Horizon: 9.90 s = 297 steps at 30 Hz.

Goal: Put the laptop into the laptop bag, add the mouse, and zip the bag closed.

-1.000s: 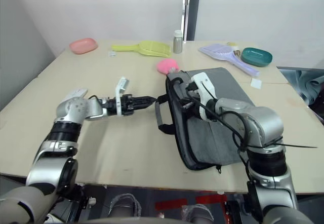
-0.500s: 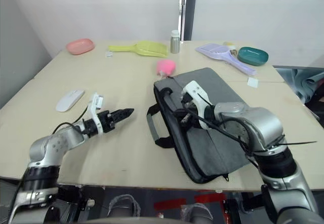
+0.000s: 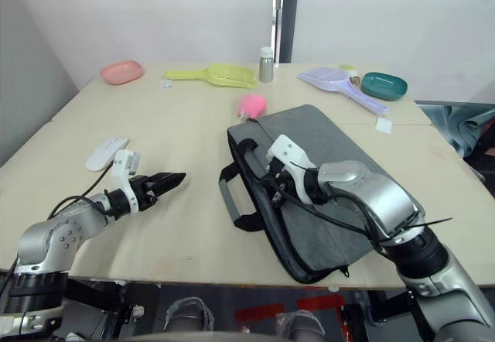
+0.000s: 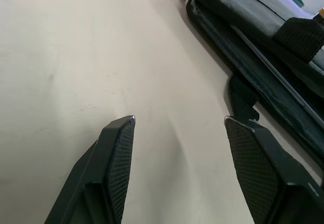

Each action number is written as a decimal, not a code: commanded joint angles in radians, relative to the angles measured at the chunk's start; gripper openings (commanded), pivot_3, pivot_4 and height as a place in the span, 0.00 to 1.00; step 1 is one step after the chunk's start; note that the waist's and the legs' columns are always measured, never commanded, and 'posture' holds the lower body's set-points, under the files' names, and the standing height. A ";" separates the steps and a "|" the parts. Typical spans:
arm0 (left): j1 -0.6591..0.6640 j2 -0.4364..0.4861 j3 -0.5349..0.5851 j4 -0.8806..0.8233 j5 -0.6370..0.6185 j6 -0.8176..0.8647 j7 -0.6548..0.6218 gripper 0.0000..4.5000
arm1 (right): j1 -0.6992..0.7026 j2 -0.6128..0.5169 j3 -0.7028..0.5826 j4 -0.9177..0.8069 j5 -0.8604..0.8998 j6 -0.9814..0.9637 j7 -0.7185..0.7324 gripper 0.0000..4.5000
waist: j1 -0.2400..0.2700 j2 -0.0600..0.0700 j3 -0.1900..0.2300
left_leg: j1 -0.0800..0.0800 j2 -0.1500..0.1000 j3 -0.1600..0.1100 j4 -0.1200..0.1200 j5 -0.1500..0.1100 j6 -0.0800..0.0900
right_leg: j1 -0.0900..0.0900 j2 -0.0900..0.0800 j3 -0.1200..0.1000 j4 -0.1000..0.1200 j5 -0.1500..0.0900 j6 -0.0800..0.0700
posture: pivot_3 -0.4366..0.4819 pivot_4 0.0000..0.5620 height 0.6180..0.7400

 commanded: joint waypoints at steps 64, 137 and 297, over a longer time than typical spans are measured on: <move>-0.218 0.593 0.233 1.176 0.289 -0.722 -0.561 0.66 | 0.220 -0.226 -0.625 0.211 0.083 -0.555 0.279 0.87 | -0.009 -0.004 -0.002 | 0.003 0.001 0.006 0.003 -0.002 0.016 | 0.000 -0.001 0.003 0.002 0.001 -0.003 | 0.48 0.27 1.00; -0.668 0.330 0.024 1.436 0.537 -0.873 -0.270 0.99 | 0.129 -0.071 -0.451 -0.147 0.358 -0.366 0.150 0.93 | 0.011 -0.011 -0.004 | 0.000 0.001 0.002 0.001 -0.003 0.006 | 0.000 -0.001 0.000 -0.001 0.001 -0.003 | 0.48 0.27 1.00; -0.784 -0.437 -0.492 1.049 0.636 -0.844 -0.489 0.99 | -0.168 0.342 -0.657 -0.125 0.605 0.344 -0.504 0.00 | 0.038 -0.009 -0.002 | -0.001 0.000 0.003 -0.006 0.006 0.004 | -0.006 0.000 0.001 0.001 0.007 0.006 | 0.48 0.27 1.00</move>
